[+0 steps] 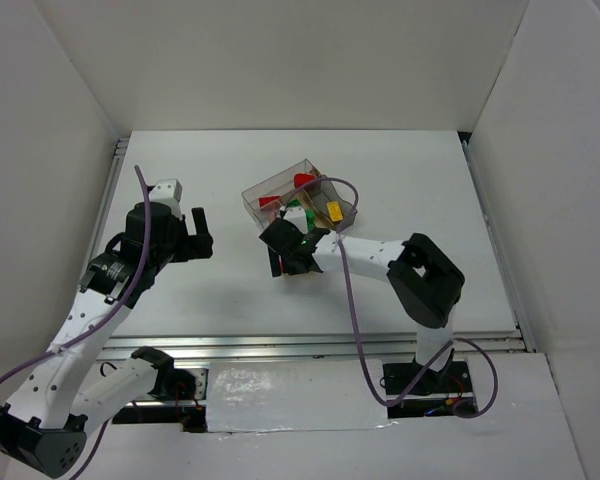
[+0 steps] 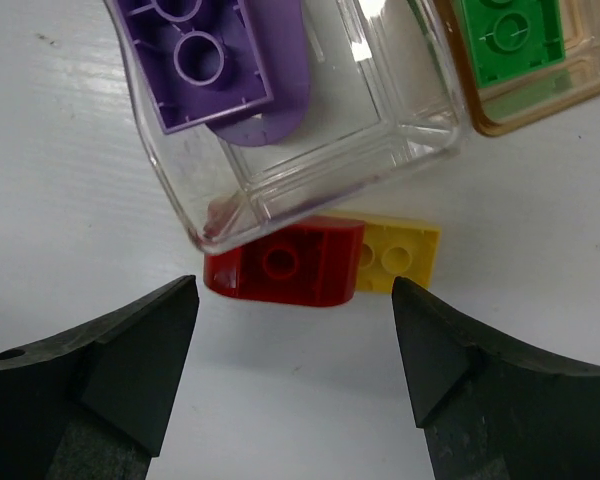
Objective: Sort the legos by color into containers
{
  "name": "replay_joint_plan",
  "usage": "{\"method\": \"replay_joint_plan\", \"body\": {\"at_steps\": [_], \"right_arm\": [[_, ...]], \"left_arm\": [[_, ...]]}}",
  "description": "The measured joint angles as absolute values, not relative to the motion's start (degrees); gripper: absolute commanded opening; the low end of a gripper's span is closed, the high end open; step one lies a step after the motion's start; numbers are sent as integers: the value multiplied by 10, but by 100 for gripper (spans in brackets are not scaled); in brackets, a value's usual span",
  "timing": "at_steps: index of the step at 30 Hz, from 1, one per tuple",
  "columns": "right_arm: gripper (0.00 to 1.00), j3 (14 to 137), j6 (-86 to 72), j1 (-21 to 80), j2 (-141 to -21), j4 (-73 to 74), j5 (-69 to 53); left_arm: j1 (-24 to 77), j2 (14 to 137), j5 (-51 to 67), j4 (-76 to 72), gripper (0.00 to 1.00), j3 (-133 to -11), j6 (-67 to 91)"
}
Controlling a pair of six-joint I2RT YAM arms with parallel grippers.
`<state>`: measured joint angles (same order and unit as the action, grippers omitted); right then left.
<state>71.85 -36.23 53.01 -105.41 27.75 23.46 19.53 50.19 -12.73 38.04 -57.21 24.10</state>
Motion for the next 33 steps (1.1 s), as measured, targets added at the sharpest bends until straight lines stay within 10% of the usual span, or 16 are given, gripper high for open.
{"method": "replay_joint_plan", "body": {"at_steps": [11, 21, 33], "right_arm": [[83, 747, -363, 530, -1108, 272, 246], [36, 750, -356, 530, -1111, 260, 242], [19, 633, -323, 548, -975, 226, 139]], "left_arm": [[195, 506, -121, 380, 100, -571, 241], [195, 508, -117, 380, 99, -570, 241], [195, 508, -103, 378, 100, -570, 241]]}}
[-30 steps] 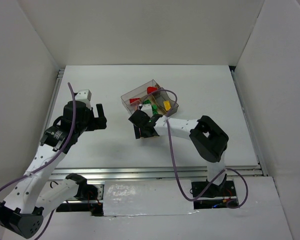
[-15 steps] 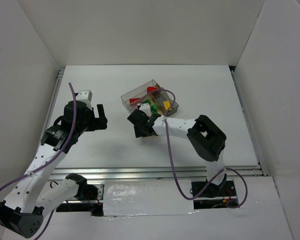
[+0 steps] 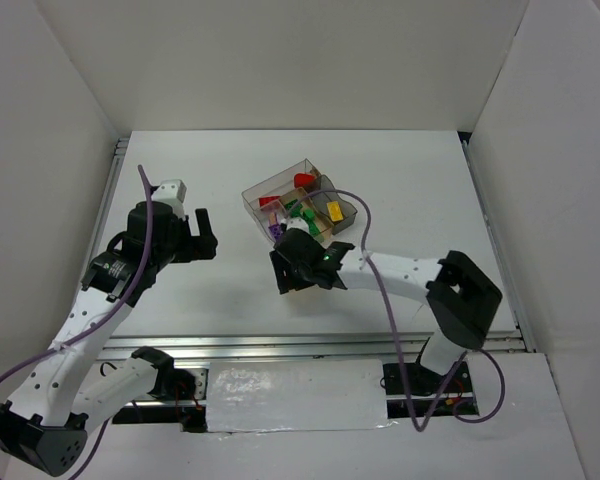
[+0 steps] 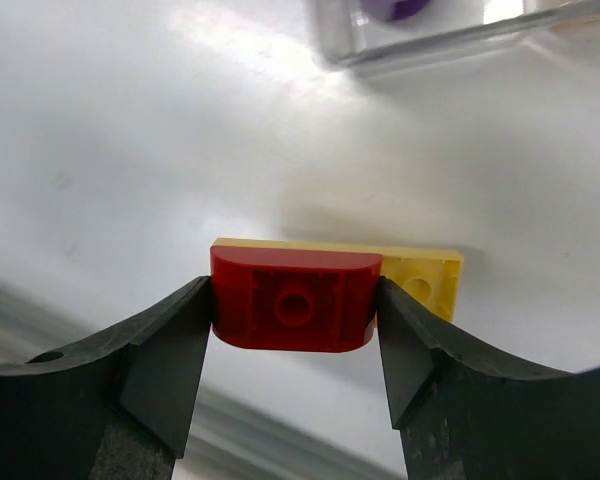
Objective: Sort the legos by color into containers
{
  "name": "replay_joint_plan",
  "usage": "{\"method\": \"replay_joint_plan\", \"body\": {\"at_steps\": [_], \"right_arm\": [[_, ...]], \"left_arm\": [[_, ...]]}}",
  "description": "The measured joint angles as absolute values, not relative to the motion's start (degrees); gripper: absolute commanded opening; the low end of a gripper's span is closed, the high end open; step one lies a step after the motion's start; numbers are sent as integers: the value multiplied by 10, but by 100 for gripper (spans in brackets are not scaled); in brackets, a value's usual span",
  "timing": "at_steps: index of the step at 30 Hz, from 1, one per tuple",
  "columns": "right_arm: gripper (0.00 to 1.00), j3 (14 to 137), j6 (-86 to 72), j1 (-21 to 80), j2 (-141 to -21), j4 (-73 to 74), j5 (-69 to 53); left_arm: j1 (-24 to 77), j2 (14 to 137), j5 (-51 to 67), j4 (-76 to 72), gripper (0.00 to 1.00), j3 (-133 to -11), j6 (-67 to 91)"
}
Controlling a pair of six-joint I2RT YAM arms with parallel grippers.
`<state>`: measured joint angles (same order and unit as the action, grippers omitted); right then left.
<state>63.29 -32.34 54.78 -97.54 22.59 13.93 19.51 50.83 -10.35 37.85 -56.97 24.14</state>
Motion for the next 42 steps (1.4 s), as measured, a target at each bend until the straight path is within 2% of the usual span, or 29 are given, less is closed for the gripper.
{"method": "replay_joint_plan", "body": {"at_steps": [5, 9, 14, 17, 23, 30, 42], "right_arm": [[18, 550, -253, 567, -829, 167, 63], [17, 477, -186, 585, -698, 104, 19], [18, 384, -121, 592, -538, 5, -25], [17, 350, -92, 594, -462, -39, -45], [17, 341, -51, 595, -417, -105, -98], [17, 310, -39, 598, -367, -166, -165], [17, 310, -41, 599, -312, -234, -229]], "left_arm": [[195, 509, -41, 372, 99, -570, 256], [193, 515, 78, 353, 100, -570, 302], [193, 515, 277, 226, 99, -523, 436], [200, 505, 357, 120, 99, -466, 546], [249, 497, 426, -31, 99, -421, 698], [321, 509, 463, -194, 98, -416, 741], [360, 507, 475, -267, 94, -411, 738]]}}
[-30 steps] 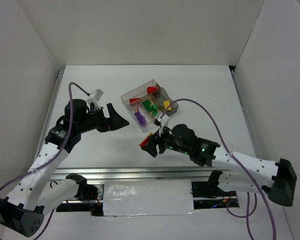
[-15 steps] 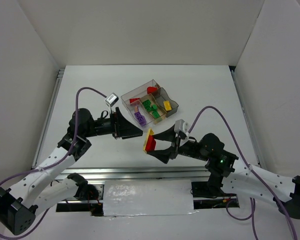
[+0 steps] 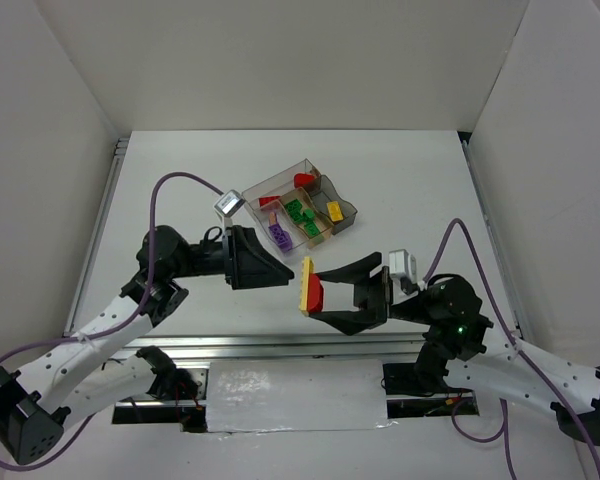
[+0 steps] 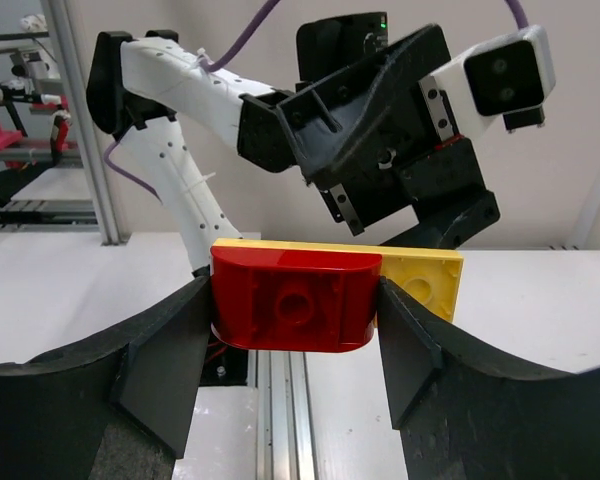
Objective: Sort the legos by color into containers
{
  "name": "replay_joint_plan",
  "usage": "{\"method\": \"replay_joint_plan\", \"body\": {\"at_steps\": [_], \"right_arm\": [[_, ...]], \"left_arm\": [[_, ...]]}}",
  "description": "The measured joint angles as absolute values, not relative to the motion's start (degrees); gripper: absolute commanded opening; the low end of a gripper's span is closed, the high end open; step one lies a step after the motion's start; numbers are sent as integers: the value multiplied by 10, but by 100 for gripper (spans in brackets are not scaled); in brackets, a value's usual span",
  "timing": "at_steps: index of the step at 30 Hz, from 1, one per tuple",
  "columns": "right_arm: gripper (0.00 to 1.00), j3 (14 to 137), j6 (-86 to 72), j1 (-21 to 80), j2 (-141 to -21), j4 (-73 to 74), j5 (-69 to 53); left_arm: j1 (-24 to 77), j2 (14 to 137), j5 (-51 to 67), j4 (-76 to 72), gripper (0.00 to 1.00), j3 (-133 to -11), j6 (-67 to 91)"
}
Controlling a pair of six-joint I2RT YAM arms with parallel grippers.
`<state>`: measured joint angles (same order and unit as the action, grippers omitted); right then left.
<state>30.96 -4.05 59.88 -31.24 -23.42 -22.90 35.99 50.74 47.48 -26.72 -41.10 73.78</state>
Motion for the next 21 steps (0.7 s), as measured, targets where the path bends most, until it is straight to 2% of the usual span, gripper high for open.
{"method": "replay_joint_plan", "body": {"at_steps": [8, 11, 15, 21], "right_arm": [[17, 311, -39, 599, -348, -250, -239], [17, 312, -39, 599, -352, -253, -241], [17, 323, -38, 600, -359, -258, -244], [16, 329, -31, 602, -380, -268, -243]], "left_arm": [[408, 514, 476, -291, 90, -416, 735], [417, 521, 468, -287, 86, -422, 732], [434, 533, 463, -290, 73, -425, 725], [445, 543, 463, -291, 72, -425, 723]]}}
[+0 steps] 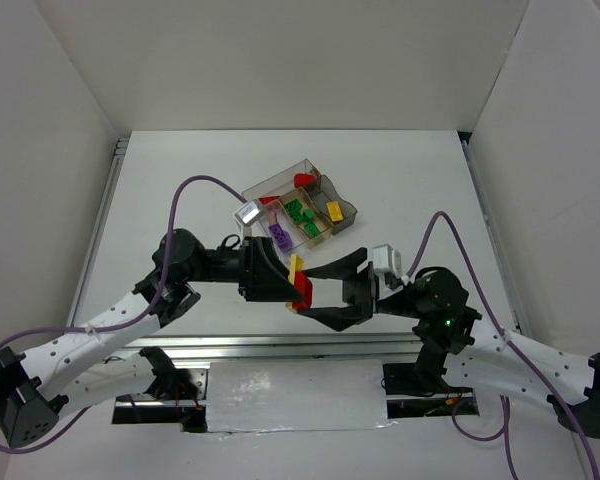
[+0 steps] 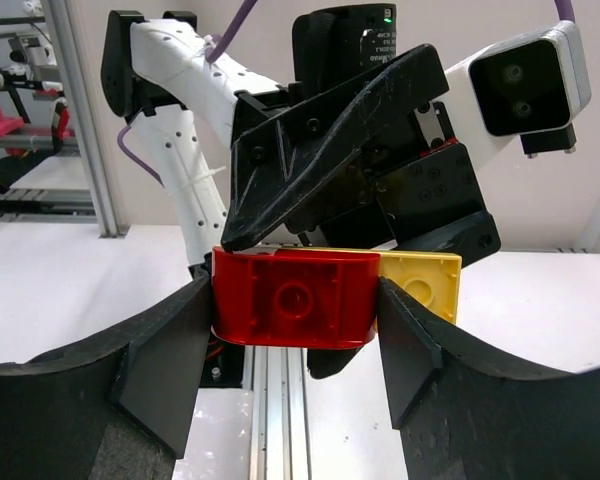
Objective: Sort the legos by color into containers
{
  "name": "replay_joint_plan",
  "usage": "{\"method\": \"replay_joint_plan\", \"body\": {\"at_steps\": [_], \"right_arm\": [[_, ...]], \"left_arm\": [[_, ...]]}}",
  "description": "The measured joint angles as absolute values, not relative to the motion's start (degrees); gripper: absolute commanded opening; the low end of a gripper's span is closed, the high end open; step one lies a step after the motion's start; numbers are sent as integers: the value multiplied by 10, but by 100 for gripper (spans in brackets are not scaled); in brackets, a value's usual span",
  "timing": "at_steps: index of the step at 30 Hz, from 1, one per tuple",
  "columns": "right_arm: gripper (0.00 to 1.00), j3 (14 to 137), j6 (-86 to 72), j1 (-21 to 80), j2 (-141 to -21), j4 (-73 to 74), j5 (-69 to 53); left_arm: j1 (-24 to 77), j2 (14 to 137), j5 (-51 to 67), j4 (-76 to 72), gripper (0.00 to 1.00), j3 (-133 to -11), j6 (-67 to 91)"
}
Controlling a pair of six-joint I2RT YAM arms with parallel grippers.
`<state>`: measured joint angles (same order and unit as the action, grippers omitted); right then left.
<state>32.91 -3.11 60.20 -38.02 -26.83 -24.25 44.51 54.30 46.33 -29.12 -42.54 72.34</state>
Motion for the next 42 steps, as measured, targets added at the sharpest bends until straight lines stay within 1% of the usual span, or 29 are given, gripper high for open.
{"method": "replay_joint_plan", "body": {"at_steps": [1, 4, 5, 6, 7, 8, 9, 10, 11, 12, 13, 17, 22, 24, 25, 26, 28, 30, 36, 39, 42], "right_arm": [[16, 329, -30, 602, -380, -268, -242], [17, 329, -20, 604, -380, -270, -242], [17, 329, -10, 605, -380, -270, -242], [18, 329, -1, 605, -380, -271, -241], [20, 329, 9, 605, -380, -274, -241], [22, 329, 13, 605, -380, -278, -241], [26, 329, 14, 605, -380, -279, -240], [37, 329, 12, 606, -381, -282, -238], [46, 329, 10, 606, -383, -285, -235], [78, 329, 8, 606, -385, -289, -233], [99, 329, 4, 607, -386, -292, -230], [100, 331, -23, 609, -398, -298, -195], [100, 334, -85, 609, -394, -250, -166], [92, 334, -120, 609, -392, -222, -157], [86, 334, -138, 609, -393, -206, -151], [76, 335, -159, 609, -393, -192, -144], [70, 338, -205, 609, -394, -167, -130], [68, 344, -250, 608, -400, -156, -127], [65, 352, -329, 607, -423, -177, -184], [61, 355, -340, 607, -425, -181, -194], [55, 355, -344, 607, -417, -189, -197]], "left_arm": [[445, 543, 463, -292, 71, -425, 723], [445, 543, 462, -292, 52, -425, 728], [444, 543, 462, -291, 47, -426, 736], [444, 543, 461, -289, 31, -426, 740], [443, 542, 461, -285, 23, -427, 747], [442, 542, 463, -279, 7, -428, 753], [441, 541, 465, -277, 0, -429, 750], [441, 540, 465, -274, 0, -431, 748], [441, 539, 465, -268, 0, -435, 738], [440, 538, 464, -262, 0, -438, 733], [440, 536, 462, -246, 0, -445, 722], [441, 533, 429, -171, 0, -472, 651], [444, 513, 382, -65, 0, -497, 554], [447, 497, 363, -44, 0, -503, 521], [448, 489, 356, -37, 0, -503, 505], [448, 484, 351, -34, 0, -503, 494], [448, 469, 339, -25, 0, -503, 465], [448, 458, 328, -23, 0, -502, 449], [448, 438, 324, -39, 0, -489, 422], [448, 439, 327, -45, 0, -487, 420], [448, 438, 329, -49, 0, -486, 420]]}}
